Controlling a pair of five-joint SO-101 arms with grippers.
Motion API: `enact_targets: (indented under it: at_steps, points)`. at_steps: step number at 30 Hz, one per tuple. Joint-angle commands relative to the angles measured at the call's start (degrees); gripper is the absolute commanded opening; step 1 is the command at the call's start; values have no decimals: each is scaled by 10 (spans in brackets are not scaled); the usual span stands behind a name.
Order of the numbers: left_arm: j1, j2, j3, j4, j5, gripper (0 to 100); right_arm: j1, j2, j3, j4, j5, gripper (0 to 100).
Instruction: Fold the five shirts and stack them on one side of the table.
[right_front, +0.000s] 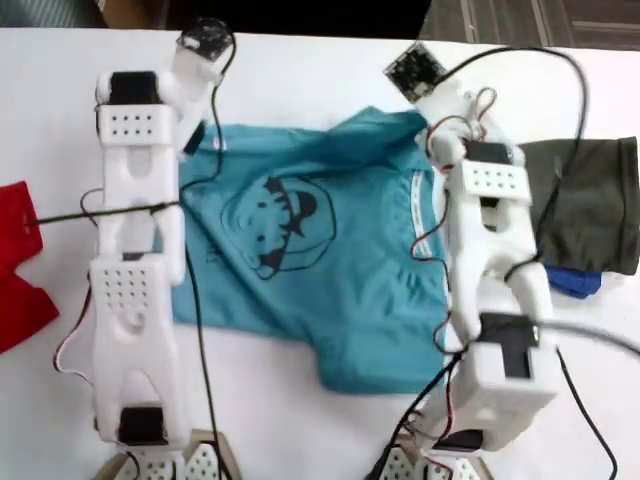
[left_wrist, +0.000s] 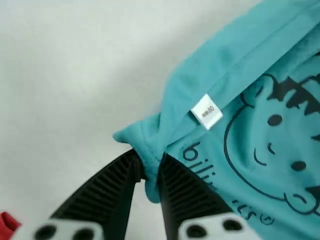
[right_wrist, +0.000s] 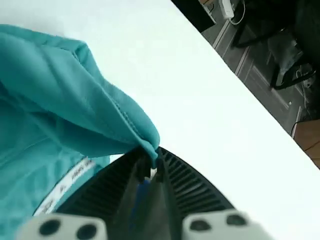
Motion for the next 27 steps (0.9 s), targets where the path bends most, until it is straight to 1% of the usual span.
enact_targets:
  at_steps: [1, 6, 11, 15, 17, 19, 22, 27]
  points:
    - [-16, -40, 2, 25, -27, 25, 7, -116, -25, 87, 3, 21]
    - [-17, -142, 199, 25, -48, 26, 5, -202, -25, 240, 3, 21]
    - [-14, -309, 396, 21, -50, 26, 6, -265, -1, 353, 3, 21]
    - [-25, -420, 562, -4, -59, 26, 6, -325, 84, 384, 7, 21]
    - [-36, -462, 647, -36, -81, 26, 6, -359, 146, 391, 8, 21]
    - [-55, -499, 720, -69, -87, 26, 6, -400, 213, 388, 8, 21]
    - [-74, -545, 804, -98, -91, 26, 6, -473, 300, 389, 13, 21]
    - [-76, -596, 894, -113, -91, 26, 6, -617, 423, 398, 76, 21]
